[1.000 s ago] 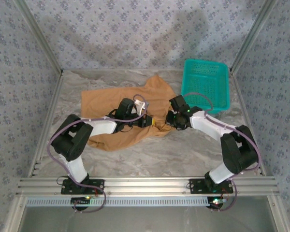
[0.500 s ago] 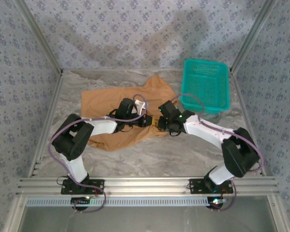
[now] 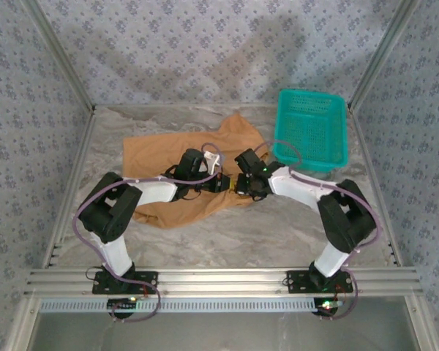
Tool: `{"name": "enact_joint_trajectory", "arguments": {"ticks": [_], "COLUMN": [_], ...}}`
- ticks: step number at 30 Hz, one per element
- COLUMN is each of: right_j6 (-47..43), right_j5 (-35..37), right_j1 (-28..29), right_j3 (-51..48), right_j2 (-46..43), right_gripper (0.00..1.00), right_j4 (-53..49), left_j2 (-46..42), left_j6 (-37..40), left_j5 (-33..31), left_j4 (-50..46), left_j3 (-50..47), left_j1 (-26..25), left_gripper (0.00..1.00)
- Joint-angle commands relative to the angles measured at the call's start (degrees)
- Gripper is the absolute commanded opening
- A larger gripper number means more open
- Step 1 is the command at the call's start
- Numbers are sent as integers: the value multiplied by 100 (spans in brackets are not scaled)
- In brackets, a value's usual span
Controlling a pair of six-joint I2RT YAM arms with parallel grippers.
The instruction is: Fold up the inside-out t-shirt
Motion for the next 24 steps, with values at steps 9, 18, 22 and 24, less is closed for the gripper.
{"name": "enact_joint_trajectory", "arguments": {"ticks": [9, 18, 22, 24], "right_j6": [-109, 479, 436, 410], "right_j5": [-1790, -900, -703, -621], "right_j1": [-600, -1173, -1107, -907], "right_j3": [-1626, -3110, -2617, -2330], "right_j2": [-2945, -3291, -2931, -2890], "right_gripper": [0, 0, 5, 8], "right_j4": [1162, 917, 311, 184], "left_j2": [87, 123, 132, 157], "left_j6": [97, -24, 9, -2], "left_j5": [-81, -60, -74, -79], "left_j4": [-81, -46, -144, -157], "left_j3": [227, 271, 391, 441], "left_j1": [244, 230, 78, 8], "left_gripper": [0, 0, 0, 0]}}
